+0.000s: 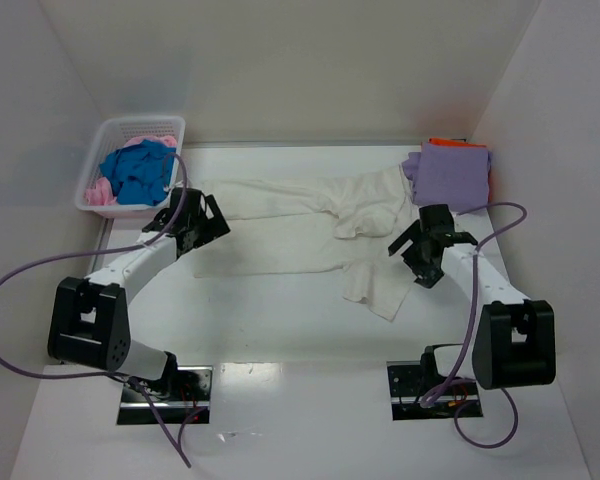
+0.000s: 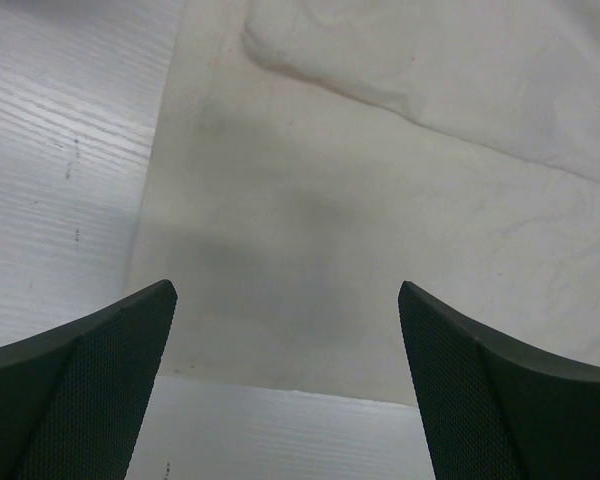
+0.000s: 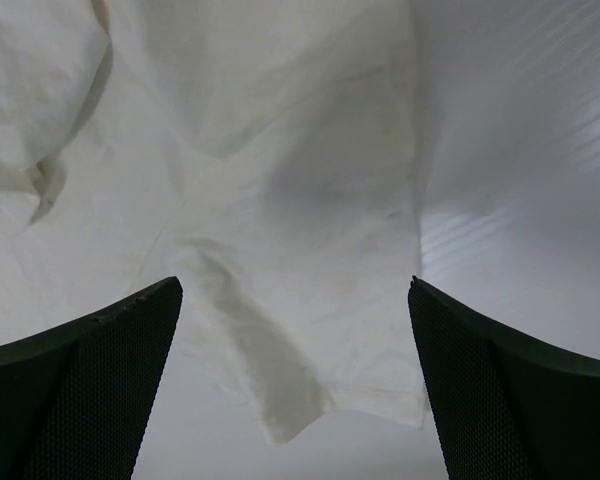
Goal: Fold and stack the t-shirts
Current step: Fold the flattened tshirt in 1/3 of the way
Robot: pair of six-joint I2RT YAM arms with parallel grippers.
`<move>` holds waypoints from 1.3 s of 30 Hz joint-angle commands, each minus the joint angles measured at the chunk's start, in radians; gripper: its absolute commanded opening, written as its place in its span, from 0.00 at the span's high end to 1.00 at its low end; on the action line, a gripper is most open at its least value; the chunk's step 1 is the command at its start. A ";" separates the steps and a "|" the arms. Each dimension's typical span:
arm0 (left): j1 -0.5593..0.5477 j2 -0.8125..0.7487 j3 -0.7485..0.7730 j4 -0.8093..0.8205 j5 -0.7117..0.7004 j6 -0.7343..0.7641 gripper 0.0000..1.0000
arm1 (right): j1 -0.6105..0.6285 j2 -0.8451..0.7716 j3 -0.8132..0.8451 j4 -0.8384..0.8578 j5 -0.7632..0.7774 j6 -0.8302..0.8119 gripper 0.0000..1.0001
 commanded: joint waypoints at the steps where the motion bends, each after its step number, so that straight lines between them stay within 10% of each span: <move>1: 0.037 -0.063 -0.026 0.025 0.011 -0.041 0.00 | 0.068 0.044 0.007 -0.006 0.017 0.113 0.01; 21: 0.081 -0.097 -0.066 0.025 0.066 -0.070 0.00 | 0.185 -0.033 -0.116 -0.116 0.117 0.273 0.06; 39: 0.090 -0.097 -0.057 0.005 0.043 -0.079 0.00 | 0.231 0.092 -0.093 -0.096 0.124 0.298 0.41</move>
